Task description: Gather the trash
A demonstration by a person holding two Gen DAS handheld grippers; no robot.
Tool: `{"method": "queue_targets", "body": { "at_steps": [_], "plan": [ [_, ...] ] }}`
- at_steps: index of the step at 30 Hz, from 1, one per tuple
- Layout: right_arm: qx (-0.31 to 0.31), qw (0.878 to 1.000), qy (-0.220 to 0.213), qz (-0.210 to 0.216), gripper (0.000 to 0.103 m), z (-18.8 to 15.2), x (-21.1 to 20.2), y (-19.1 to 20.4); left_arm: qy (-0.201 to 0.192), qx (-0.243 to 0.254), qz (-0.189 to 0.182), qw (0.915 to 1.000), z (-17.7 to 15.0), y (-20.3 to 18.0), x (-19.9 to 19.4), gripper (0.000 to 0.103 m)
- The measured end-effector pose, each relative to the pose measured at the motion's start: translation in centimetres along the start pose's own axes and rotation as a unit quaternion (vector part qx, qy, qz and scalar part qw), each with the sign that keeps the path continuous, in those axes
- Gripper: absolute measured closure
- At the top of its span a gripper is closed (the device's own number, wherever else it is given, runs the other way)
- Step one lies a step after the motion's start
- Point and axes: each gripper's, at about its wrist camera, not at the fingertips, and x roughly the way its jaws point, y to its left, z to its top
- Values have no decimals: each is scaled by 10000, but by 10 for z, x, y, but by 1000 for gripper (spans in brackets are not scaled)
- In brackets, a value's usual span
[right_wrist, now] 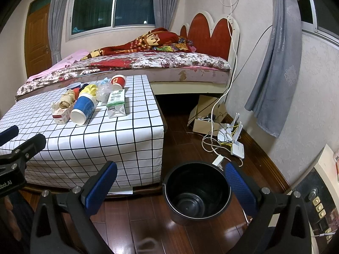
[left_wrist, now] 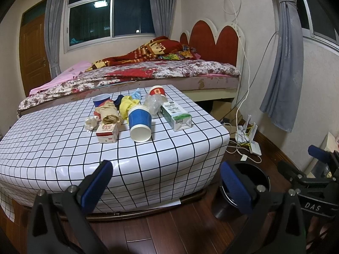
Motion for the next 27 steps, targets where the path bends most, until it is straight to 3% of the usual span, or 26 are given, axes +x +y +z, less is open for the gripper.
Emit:
{"method": "queue_targets", "body": {
  "at_steps": [27],
  "plan": [
    [11,10000,47,67,1,-1,5,-1,38,-128,5,9999,-2,6,4,1]
  ]
}}
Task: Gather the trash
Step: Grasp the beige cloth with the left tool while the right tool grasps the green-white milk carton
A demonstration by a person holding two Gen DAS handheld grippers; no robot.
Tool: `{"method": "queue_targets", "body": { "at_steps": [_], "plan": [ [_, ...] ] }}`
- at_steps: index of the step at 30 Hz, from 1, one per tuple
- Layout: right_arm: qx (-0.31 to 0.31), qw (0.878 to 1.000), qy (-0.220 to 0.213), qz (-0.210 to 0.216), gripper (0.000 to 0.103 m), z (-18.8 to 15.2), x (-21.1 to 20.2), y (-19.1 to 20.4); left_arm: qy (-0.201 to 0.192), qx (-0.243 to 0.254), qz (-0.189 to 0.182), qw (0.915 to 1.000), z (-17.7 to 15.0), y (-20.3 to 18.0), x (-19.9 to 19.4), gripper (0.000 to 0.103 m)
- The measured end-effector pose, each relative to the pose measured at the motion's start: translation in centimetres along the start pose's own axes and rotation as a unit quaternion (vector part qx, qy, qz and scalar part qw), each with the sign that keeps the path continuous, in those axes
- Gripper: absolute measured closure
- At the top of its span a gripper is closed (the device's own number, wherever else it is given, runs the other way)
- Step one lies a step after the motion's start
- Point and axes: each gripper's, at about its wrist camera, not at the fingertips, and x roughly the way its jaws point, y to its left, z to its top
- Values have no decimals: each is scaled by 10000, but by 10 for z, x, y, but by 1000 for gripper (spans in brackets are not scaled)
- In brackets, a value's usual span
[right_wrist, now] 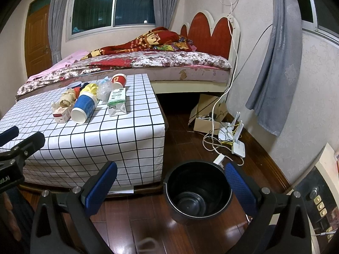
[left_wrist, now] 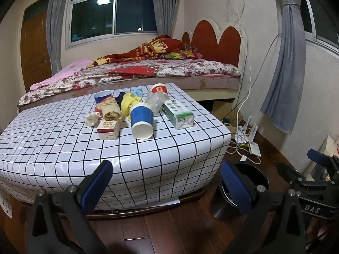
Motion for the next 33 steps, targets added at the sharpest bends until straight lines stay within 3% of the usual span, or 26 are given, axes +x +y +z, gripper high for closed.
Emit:
{"method": "queue_targets", "body": {
  "at_steps": [11,16,22,26,33],
  "plan": [
    [-194,9986,-184,452,1,26,33,14,-130,-283,460,9985,17,53,34,1],
    [-268,9967,-214,740,1,45,62,31,130,-455,626,9969,24,84,67,1],
    [-360,9929,-234,1112,7,76,109,61,394,-776,486,9950,35,117,114,4],
    [-389,9905,-6,1318,13,98,155,80,428,-798,548,9944,51,127,141,7],
    [-796,9865,413,1370,15,115,209,113,474,-816,583,9938,75,146,175,16]
  ]
}}
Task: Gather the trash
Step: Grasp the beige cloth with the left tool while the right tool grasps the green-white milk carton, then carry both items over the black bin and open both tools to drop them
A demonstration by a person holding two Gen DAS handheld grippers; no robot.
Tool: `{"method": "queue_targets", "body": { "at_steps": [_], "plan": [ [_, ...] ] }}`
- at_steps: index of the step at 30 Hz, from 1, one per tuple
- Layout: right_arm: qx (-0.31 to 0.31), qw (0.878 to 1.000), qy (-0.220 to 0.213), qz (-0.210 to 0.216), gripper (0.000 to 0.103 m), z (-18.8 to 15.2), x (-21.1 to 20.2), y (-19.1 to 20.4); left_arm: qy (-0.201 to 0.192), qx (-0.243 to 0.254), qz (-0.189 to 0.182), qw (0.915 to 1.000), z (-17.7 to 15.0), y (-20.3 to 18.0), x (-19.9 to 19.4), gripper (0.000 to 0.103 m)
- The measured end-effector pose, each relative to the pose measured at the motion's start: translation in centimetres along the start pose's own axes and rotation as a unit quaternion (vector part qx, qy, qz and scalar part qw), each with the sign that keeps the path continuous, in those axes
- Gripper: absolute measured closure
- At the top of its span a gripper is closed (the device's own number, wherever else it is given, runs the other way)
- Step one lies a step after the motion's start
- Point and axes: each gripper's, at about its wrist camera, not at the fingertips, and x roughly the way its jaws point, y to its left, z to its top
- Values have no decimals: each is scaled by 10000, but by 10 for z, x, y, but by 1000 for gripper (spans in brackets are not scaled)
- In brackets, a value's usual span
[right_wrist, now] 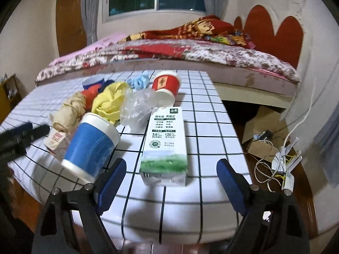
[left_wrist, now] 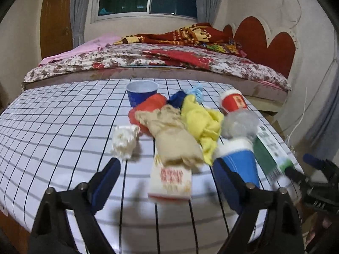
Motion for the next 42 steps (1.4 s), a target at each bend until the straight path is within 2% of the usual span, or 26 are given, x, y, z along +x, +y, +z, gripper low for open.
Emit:
{"method": "queue_targets", "body": {
  "at_steps": [4,8,9,12,14,17,19,20,27,32,42],
  "plan": [
    [-63,9997,216,-67,17,4,22,1,153,-38,-74,9998,14,2,20,19],
    [-17,9994,345,-26,29,7,35,0,293,11,-98,9995,22,0,37,20],
    [-8,9993,369,-23,31,8,38,0,348,-12,-109,9993,24,0,42,24],
    [38,9990,436,24,44,10,44,-2,517,-124,-155,9985,24,3,55,27],
    [78,9989,459,41,45,13,47,-4,603,-144,-206,9979,24,4,63,33],
    [83,9987,492,57,46,15,49,-5,642,-67,-260,9976,26,4,68,56],
    [56,9988,488,77,46,16,49,-5,547,-13,-244,9982,28,3,63,67],
    [44,9989,464,94,47,16,48,-4,494,3,-259,9984,29,4,61,69],
    [148,9998,163,34,47,13,29,-13,59,245,-227,9994,34,1,27,71],
    [241,9995,-179,-4,47,14,-3,-21,-170,422,-388,9982,27,-11,-5,71],
    [397,9964,-752,-11,47,-6,-83,-43,-374,592,-1035,9922,3,-53,-55,71]
  ]
}}
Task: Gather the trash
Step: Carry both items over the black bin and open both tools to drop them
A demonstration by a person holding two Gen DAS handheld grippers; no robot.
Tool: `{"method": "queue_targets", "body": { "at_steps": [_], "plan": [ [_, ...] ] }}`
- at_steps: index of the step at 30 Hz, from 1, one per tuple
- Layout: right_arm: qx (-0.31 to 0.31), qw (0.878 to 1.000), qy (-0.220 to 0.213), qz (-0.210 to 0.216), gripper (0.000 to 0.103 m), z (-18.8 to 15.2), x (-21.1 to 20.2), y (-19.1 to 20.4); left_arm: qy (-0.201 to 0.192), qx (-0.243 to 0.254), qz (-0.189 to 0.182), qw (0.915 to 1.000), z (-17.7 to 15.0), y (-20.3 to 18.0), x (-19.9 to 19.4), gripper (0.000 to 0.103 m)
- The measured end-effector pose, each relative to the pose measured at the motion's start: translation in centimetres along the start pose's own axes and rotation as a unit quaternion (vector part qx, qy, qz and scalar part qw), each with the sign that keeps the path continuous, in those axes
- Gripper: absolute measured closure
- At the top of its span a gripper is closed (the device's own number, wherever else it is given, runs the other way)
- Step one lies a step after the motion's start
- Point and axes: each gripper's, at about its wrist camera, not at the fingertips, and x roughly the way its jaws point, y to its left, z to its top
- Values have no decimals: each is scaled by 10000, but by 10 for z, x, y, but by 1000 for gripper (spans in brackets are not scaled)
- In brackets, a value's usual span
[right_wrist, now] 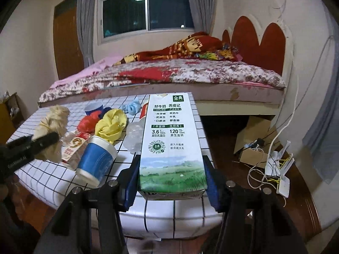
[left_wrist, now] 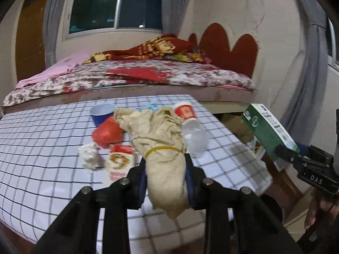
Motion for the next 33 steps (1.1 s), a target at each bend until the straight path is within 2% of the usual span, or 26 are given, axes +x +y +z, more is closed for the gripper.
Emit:
{"method": "queue_targets", "body": {
  "at_steps": [8,16,25,33],
  "plan": [
    [301,9990,-153,-288,47,-24,-52,-39,-8,254,-512,9984,-14,-50,-10,71],
    [591,9948,74,-821,47,-66,-87,-92,229,624,-1195,9906,-40,-116,-6,71],
    [910,9876,487,-1184,47,-113,-105,-137,650,1195,-1898,9723,-72,-195,2,71],
    [1117,9834,939,-1078,47,-152,-98,-170,1340,1488,-2346,9512,-112,-243,32,71]
  ]
}}
